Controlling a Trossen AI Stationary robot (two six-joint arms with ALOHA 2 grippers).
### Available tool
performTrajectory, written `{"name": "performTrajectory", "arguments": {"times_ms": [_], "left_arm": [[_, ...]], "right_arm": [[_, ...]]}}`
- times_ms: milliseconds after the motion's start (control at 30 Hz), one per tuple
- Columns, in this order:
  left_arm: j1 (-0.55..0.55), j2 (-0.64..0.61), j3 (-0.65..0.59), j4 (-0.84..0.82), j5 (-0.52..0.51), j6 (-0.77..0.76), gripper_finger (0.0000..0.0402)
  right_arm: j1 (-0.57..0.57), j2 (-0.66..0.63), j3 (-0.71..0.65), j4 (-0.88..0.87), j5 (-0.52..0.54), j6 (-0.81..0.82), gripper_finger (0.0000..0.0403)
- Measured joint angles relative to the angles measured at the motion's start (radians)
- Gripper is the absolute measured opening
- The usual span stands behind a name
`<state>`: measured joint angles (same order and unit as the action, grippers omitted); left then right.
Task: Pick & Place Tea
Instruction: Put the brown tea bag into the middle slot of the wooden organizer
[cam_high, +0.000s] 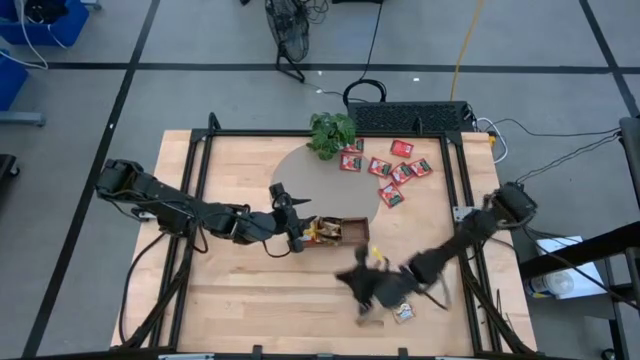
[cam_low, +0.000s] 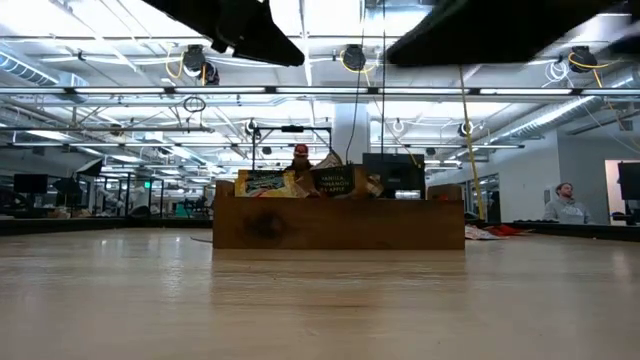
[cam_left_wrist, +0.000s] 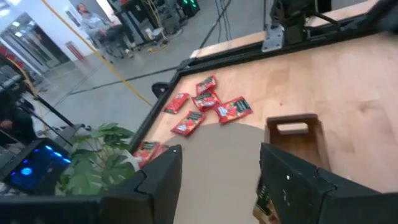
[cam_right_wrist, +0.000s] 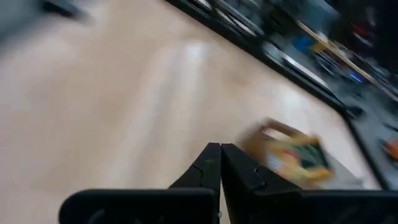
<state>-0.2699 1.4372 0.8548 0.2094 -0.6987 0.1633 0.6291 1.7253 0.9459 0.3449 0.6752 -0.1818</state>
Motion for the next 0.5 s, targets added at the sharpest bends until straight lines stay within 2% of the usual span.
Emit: {"name": "performTrajectory", "arguments": {"times_ms": [167,267,367,500], "left_arm": [[0.000,0.000,0.000,-0.011,0.026,-0.014,0.0216],[0.000,0.000,0.000,-0.011,0.027,-0.041,0.0216],[0.000,0.000,0.000,-0.011,0.027,-0.054,0.0216],[0.000,0.000,0.000,-0.012,0.027,-0.057,0.0216]], "right_arm": [[0.159,-0.064,0.000,0.003,-0.145,0.086,0.0001],[0.221,-0.085,0.001,-0.036,-0.179,0.184,0.0022],[0.266,-0.092,0.028,-0.216,-0.180,0.330,0.0078],[0.284,-0.063,0.131,-0.632,-0.202,0.594,0.0184]]}}
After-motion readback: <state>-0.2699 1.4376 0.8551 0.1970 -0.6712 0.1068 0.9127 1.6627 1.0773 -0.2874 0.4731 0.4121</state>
